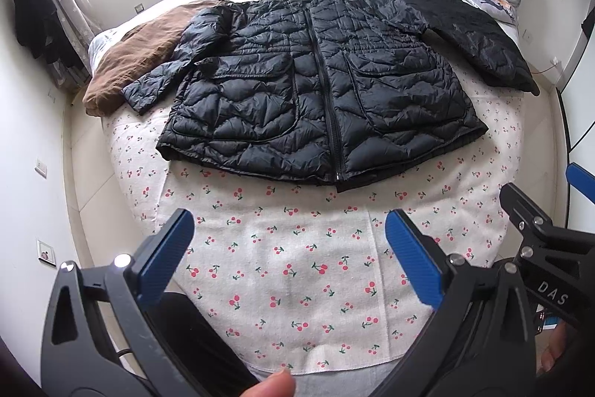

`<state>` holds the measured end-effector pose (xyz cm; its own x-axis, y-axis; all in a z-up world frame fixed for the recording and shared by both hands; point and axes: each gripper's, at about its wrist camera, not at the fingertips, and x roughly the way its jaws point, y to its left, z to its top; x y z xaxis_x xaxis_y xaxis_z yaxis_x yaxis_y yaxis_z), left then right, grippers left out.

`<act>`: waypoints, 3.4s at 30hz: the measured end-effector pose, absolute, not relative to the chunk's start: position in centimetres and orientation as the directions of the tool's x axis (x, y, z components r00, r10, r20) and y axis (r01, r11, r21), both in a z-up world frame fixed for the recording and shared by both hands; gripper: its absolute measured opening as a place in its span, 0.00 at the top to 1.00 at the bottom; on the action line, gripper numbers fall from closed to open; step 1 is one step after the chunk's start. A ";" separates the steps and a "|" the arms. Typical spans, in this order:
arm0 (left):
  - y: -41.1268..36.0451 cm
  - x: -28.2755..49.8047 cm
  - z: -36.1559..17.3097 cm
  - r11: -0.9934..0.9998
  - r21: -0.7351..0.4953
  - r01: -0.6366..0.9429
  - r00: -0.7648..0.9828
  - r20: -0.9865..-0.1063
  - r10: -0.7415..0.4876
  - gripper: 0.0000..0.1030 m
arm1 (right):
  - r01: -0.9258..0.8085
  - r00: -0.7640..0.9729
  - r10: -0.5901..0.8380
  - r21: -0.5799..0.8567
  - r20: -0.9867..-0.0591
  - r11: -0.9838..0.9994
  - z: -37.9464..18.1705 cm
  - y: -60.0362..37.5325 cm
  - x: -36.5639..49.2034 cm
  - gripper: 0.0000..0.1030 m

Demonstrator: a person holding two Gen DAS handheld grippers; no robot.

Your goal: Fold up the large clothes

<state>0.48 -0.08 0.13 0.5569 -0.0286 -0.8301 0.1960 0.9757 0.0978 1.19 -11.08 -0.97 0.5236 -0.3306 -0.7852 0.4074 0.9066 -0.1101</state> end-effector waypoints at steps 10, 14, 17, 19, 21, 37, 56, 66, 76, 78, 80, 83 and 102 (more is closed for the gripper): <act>-0.2 0.5 0.1 0.976 0.097 0.196 0.556 -0.831 -0.029 0.01 | 0.407 0.519 -0.330 -0.111 -0.788 0.907 -1.1 -11.2 1.3 0.00; -0.2 0.5 0.0 0.976 0.096 0.196 0.555 -0.831 -0.030 0.01 | 0.407 0.520 -0.332 -0.114 -0.787 0.906 -1.1 -11.2 1.3 0.00; -0.4 0.5 0.0 0.975 0.100 0.196 0.556 -0.831 -0.026 0.01 | 0.409 0.519 -0.332 -0.113 -0.788 0.906 -1.2 -11.4 1.5 0.00; -0.3 0.5 0.0 0.975 0.102 0.197 0.556 -0.831 -0.025 0.01 | 0.408 0.519 -0.331 -0.112 -0.788 0.906 -1.3 -11.4 1.5 0.00; -0.4 0.6 0.1 0.975 0.100 0.196 0.555 -0.831 -0.027 0.01 | 0.407 0.518 -0.331 -0.113 -0.789 0.906 -1.3 -11.4 1.5 0.00; -0.2 0.7 -0.3 0.976 0.104 0.194 0.553 -0.833 -0.021 0.01 | 0.415 0.513 -0.326 -0.104 -0.794 0.904 -1.3 -11.6 1.6 0.00; 0.9 2.5 -1.0 0.977 0.101 0.188 0.529 -0.848 -0.014 0.01 | 0.391 0.517 -0.319 -0.113 -0.794 0.913 -1.5 -12.1 3.1 0.00; 2.6 6.1 -1.3 0.983 0.037 0.178 0.560 -0.826 -0.070 0.01 | 0.360 0.507 -0.280 -0.095 -0.815 0.928 -2.1 -14.1 5.6 0.00; 4.5 11.2 -3.0 0.949 0.088 0.303 0.518 -0.851 -0.086 0.01 | 0.266 0.513 -0.112 0.034 -0.851 0.963 -3.5 -17.7 9.4 0.00; 5.7 12.6 -3.4 0.943 0.100 0.316 0.508 -0.858 -0.079 0.01 | 0.244 0.492 -0.078 0.051 -0.867 0.968 -4.2 -19.1 10.3 0.00; 7.5 14.3 -4.3 0.942 0.120 0.315 0.474 -0.879 -0.046 0.01 | 0.226 0.487 -0.043 0.078 -0.872 0.971 -4.8 -20.5 10.9 0.00; 10.9 17.1 -5.6 0.959 0.081 0.273 0.421 -0.906 -0.044 0.01 | 0.180 0.498 0.084 0.198 -0.863 0.963 -5.9 -23.4 11.4 0.00; 20.7 27.8 -14.5 0.918 -0.368 0.150 0.254 -0.883 -0.395 0.05 | 0.397 0.460 0.293 0.489 -0.838 0.776 -16.6 -40.5 15.5 0.00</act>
<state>27.78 20.70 -14.46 0.2541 -0.3954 -0.8827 0.1498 0.9177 -0.3680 15.50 -40.46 -16.64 0.4598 0.2930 -0.8383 0.3974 0.7763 0.4893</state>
